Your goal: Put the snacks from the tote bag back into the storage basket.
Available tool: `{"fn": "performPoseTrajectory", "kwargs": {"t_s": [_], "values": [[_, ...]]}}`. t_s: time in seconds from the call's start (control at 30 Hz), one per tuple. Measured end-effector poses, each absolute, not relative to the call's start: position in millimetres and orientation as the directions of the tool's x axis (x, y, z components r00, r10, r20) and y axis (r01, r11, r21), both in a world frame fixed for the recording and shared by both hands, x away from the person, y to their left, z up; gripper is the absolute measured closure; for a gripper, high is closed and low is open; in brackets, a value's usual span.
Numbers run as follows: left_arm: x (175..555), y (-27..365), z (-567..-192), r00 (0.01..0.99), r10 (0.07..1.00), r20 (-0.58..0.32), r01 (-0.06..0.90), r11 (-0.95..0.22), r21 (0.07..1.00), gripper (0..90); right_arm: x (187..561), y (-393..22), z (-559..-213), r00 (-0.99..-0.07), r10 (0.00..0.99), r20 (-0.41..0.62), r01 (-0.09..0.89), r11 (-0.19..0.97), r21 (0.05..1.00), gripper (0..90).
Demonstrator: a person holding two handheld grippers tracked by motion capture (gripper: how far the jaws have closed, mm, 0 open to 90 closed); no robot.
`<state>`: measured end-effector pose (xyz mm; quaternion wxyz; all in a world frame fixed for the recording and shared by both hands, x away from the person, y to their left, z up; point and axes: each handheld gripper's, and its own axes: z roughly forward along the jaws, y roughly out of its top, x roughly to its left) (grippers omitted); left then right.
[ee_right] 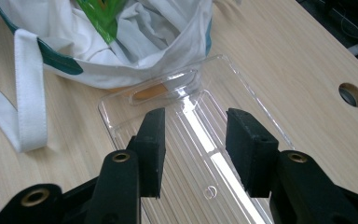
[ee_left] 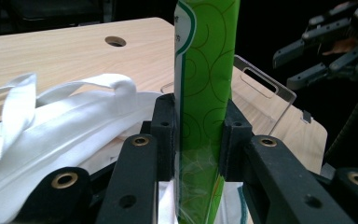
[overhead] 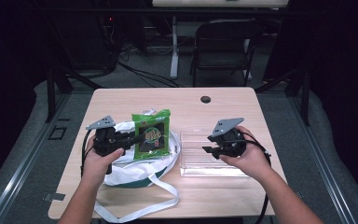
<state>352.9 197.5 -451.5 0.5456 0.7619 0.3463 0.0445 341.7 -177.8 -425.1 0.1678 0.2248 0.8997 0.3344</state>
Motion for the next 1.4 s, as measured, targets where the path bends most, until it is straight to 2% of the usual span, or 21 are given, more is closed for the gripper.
{"fn": "performPoseTrajectory", "kwargs": {"t_s": [0.5,1.4], "values": [[349.2,181.6,-453.9,0.780,0.549,-0.301,0.466,-0.187,0.865,72.6,347.5,-158.4,-390.9,-0.887,0.420,-0.195,0.219,0.752,0.622,58.0],[343.1,171.9,-449.8,0.815,0.515,-0.265,0.419,-0.210,0.883,72.7,351.6,-130.0,-364.9,-0.905,0.334,-0.263,0.126,0.803,0.583,56.0]]}}
